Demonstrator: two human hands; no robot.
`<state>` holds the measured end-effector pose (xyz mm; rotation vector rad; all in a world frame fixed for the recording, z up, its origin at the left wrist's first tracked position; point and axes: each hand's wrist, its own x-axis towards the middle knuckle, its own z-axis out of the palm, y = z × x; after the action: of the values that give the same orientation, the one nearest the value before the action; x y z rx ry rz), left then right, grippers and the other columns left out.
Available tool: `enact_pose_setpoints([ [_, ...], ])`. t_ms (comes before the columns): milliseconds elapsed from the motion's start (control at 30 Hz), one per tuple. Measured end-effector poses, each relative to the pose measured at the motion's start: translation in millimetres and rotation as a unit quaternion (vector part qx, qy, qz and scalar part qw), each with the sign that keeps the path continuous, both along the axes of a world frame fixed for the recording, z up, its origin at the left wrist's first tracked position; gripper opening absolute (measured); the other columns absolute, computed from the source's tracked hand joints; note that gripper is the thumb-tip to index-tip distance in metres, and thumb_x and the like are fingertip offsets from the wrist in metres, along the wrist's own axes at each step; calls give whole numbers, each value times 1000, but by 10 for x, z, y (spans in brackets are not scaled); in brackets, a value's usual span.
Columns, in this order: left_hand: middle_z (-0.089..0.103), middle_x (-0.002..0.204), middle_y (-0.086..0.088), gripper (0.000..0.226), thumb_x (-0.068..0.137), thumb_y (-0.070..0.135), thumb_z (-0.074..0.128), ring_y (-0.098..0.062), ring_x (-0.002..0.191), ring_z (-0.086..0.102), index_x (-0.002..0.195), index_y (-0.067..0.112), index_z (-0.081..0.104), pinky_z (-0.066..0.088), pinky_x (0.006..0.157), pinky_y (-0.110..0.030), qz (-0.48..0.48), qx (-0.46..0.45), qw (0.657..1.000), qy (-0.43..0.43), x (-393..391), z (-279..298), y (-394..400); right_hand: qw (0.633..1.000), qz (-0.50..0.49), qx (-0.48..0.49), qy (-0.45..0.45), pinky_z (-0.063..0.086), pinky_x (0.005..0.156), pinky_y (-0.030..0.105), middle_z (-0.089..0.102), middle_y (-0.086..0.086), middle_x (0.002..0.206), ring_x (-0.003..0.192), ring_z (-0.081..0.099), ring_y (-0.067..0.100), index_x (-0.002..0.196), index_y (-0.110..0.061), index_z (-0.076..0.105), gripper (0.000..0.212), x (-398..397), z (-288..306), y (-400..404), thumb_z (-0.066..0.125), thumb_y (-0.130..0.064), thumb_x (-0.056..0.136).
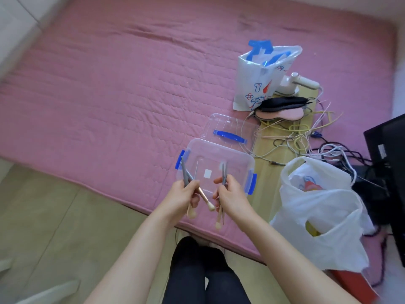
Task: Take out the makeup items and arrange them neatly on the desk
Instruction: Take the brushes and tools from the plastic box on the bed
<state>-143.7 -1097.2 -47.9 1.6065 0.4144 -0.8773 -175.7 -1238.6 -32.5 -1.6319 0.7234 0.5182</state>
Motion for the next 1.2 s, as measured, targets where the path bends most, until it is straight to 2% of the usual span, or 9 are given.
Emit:
enact_pose_setpoints([
  [167,42,53,-3,24,87,29,53,-18,46,40,80,7,58,38,44,-29,105,-102,989,23,-427,446,362,997,75,25,-3,50,64,32,59,2,74,64,56,15,107,-14,53,21,-291,554,303,36,-9,95],
  [267,40,54,-2,27,84,31,56,-17,50,40,86,4,57,38,44,-27,165,-137,977,14,-656,683,531,996,81,45,-4,47,56,23,59,1,72,62,56,13,106,-14,55,25,-402,798,448,36,-5,92],
  [333,40,54,-3,25,90,28,55,-16,52,40,86,4,57,39,46,-26,199,-145,969,3,-798,832,640,994,96,56,1,46,51,19,59,1,70,58,56,11,103,-15,56,25,-461,935,567,37,-4,91],
  [433,41,55,-3,22,94,25,53,-13,50,40,84,6,58,40,47,-23,236,-157,959,-3,-987,1048,806,987,144,67,-7,44,54,28,57,2,65,55,52,14,100,-15,58,24,-543,1085,775,38,-4,92],
  [567,47,83,-13,17,98,19,50,-7,45,38,98,4,59,38,43,-18,306,-152,939,-24,-1204,1280,1090,976,205,72,-34,40,53,30,52,1,63,54,47,13,96,-15,61,23,-564,1244,1082,39,-7,94],
  [700,43,91,-10,26,100,21,48,-5,45,37,110,-1,58,35,43,-16,344,-107,932,-50,-1384,1391,1448,962,256,76,-59,41,51,28,53,1,64,56,48,14,100,-21,60,22,-512,1380,1481,39,-14,98],
  [800,42,88,-10,33,100,23,47,-6,45,35,113,-7,54,34,44,-15,373,-64,924,-62,-1477,1454,1776,951,292,72,-75,41,49,27,50,2,63,55,47,15,101,-26,58,21,-476,1457,1865,39,-19,100],
  [900,49,77,-8,26,99,26,47,-8,48,39,106,3,59,36,45,-18,414,-46,907,-60,-1562,1542,2146,943,317,73,-68,39,45,26,48,1,63,50,43,13,104,-29,58,24,-473,1513,2292,38,-17,99],
  [1200,39,58,1,15,95,22,49,-14,48,34,90,9,53,25,54,-30,519,-91,848,-58,-1753,1698,3320,917,388,83,-39,35,43,25,49,-6,56,45,42,8,102,-23,60,24,-559,1613,3652,41,-9,95],
])
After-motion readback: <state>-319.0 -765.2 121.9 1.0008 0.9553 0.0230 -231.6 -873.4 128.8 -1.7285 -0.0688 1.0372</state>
